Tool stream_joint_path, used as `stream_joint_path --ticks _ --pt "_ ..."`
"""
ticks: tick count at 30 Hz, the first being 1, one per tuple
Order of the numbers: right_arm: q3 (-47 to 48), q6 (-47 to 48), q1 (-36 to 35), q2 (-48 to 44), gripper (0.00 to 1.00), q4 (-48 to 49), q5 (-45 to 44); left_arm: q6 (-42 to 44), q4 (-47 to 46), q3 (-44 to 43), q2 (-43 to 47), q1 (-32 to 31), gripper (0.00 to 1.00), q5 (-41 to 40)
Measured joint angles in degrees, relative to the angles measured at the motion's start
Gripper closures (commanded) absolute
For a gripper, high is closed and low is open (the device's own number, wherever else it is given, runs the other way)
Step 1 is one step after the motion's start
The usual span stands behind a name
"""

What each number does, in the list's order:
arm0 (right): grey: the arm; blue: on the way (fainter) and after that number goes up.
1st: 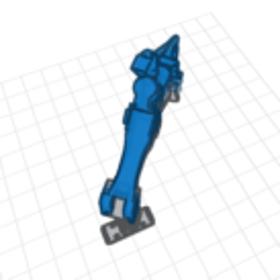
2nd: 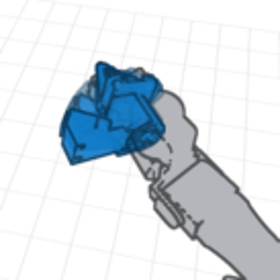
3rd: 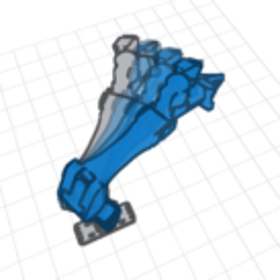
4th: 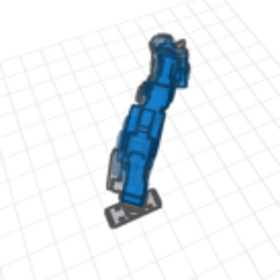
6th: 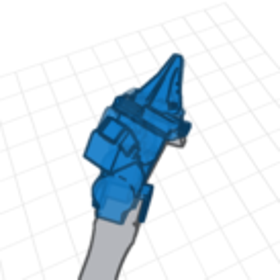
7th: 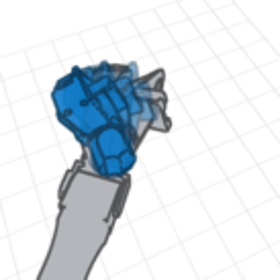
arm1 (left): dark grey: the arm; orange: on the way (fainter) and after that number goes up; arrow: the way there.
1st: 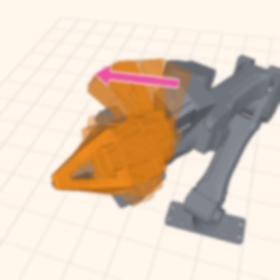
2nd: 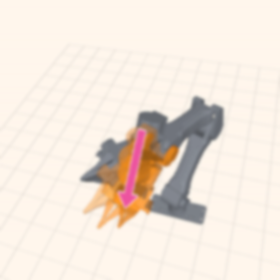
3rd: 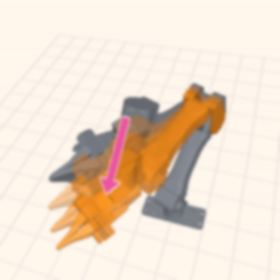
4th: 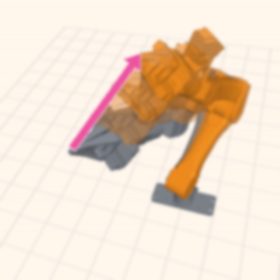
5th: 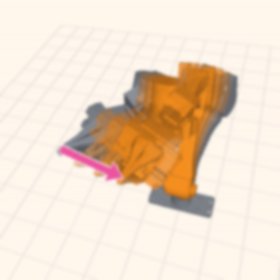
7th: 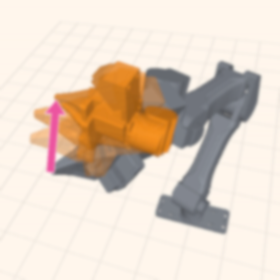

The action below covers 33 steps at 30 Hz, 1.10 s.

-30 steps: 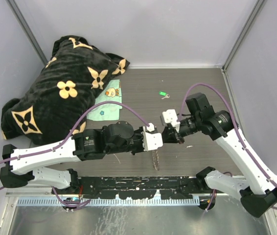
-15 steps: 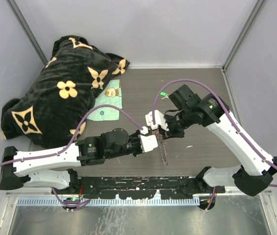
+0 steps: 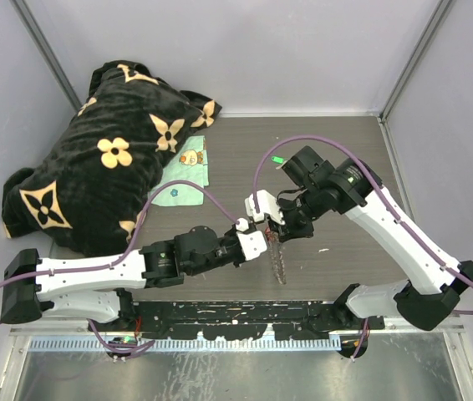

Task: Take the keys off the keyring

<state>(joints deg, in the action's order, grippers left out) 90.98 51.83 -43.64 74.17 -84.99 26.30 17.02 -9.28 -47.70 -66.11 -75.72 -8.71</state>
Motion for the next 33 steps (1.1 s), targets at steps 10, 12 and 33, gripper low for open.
stream_joint_path --ticks 10,12,33 --pt "-8.09 2.01 11.52 -1.25 0.82 7.02 17.70 -2.01 -1.70 0.44 0.33 0.24 1.00 0.15" --pt "-9.18 2.34 12.55 -2.36 0.77 8.24 20.04 -2.56 -1.79 0.44 0.85 0.26 1.00 0.15" --pt "-28.24 -1.20 29.05 -22.36 0.60 25.75 48.35 -7.87 -0.74 -2.01 4.44 0.26 1.00 1.49"
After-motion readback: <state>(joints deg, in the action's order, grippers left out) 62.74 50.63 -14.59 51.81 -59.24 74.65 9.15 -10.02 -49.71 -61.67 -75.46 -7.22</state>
